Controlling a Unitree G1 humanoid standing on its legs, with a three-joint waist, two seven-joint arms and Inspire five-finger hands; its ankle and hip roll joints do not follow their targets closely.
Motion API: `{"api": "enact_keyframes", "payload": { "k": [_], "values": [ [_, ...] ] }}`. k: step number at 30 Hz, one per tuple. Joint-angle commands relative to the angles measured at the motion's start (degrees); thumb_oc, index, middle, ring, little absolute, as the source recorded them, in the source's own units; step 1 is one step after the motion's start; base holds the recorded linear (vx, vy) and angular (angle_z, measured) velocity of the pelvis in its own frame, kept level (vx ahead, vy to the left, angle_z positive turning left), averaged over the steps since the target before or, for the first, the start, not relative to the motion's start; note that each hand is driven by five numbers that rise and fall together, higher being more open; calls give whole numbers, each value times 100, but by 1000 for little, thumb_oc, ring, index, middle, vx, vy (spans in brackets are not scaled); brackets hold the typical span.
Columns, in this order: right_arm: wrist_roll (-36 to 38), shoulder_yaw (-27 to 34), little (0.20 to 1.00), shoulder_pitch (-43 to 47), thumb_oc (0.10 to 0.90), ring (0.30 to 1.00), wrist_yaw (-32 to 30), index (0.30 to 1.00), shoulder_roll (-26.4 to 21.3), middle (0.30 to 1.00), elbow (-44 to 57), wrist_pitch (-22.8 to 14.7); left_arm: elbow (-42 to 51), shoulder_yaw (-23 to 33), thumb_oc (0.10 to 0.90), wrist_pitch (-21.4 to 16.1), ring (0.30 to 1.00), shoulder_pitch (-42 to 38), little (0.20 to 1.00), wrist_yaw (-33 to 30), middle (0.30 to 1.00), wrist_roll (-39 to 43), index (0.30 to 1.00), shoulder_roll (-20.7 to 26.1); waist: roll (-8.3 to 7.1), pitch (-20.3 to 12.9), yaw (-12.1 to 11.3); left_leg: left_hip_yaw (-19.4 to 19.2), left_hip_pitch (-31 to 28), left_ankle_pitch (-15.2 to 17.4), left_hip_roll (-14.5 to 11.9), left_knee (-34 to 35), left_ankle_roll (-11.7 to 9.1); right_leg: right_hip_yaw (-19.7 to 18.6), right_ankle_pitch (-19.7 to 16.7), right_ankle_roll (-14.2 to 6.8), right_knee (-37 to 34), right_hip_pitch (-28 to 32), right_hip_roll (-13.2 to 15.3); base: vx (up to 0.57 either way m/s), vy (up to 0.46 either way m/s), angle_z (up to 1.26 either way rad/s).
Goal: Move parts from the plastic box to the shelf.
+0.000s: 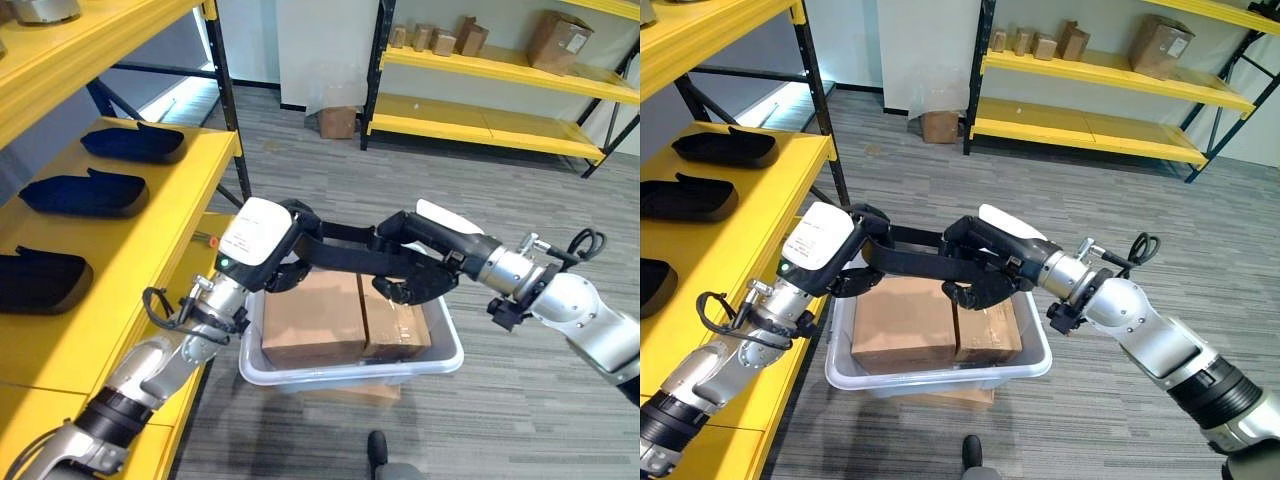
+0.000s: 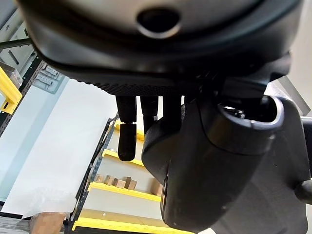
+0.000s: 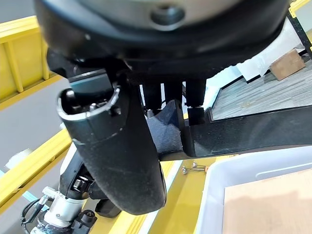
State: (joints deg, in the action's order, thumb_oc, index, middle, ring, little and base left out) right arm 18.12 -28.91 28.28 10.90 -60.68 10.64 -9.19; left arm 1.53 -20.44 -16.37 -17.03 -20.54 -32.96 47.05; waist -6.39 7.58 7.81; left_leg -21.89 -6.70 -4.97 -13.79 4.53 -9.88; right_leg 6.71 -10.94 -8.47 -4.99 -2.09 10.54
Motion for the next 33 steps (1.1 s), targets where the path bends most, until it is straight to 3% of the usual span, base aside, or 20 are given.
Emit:
{"api": "enact_keyframes", "payload": {
  "k": [1, 7, 8, 16, 24, 29, 33],
  "values": [
    [305, 383, 300, 882, 400, 300, -404, 300, 167, 300, 730, -738, 374, -42, 400, -151, 300, -970, 300, -426, 300, 146, 300, -58, -148, -227, -25, 144, -369, 377, -162, 47, -33, 184, 224, -584, 149, 263, 618, 0, 0, 0],
    [258, 697, 300, 617, 400, 300, -530, 300, 233, 300, 726, -762, 262, -59, 400, -157, 300, -878, 300, -376, 300, 186, 300, -155, -127, -244, 11, 134, -377, 393, -144, 42, -18, 147, 230, -581, 151, 259, 624, 0, 0, 0],
    [274, 935, 1000, 431, 900, 1000, -621, 1000, 303, 1000, 717, -786, 211, -2, 400, -162, 300, -780, 300, -366, 300, 199, 300, -165, -106, -266, 54, 105, -406, 412, -138, 37, -16, 108, 233, -582, 155, 252, 633, 0, 0, 0],
    [423, 1730, 1000, -320, 900, 1000, -811, 1000, 683, 1000, 730, -838, -2, 320, 400, -125, 300, -389, 300, -354, 300, 363, 300, -248, -39, -314, 189, -57, -486, 445, -83, 19, 4, -60, 216, -592, 170, 162, 638, -6, 4, -10],
    [500, 2778, 1000, -1473, 900, 1000, -977, 1000, 1409, 1000, 773, -916, -188, 961, 400, -48, 300, 233, 300, -388, 300, 520, 300, -486, 107, -390, 345, -242, -573, 458, -76, 13, 14, -246, 213, -608, 198, 54, 605, -6, -20, -19],
    [602, 3375, 1000, -2182, 900, 1000, -950, 1000, 1926, 1000, 878, -939, -148, 1591, 400, -12, 300, 806, 300, -464, 300, 551, 300, -629, 252, -463, 386, -177, -551, 365, -216, 8, -46, -179, 434, -490, 385, 71, 494, -6, -69, -2],
    [608, 3552, 1000, -2397, 900, 1000, -900, 1000, 2064, 1000, 859, -879, -104, 2011, 400, 40, 300, 1198, 300, -445, 300, 670, 300, -754, 359, -460, 335, -63, -498, 272, -361, -31, -76, -108, 674, -367, 631, 77, 359, -15, -117, 3]
  ]
}}
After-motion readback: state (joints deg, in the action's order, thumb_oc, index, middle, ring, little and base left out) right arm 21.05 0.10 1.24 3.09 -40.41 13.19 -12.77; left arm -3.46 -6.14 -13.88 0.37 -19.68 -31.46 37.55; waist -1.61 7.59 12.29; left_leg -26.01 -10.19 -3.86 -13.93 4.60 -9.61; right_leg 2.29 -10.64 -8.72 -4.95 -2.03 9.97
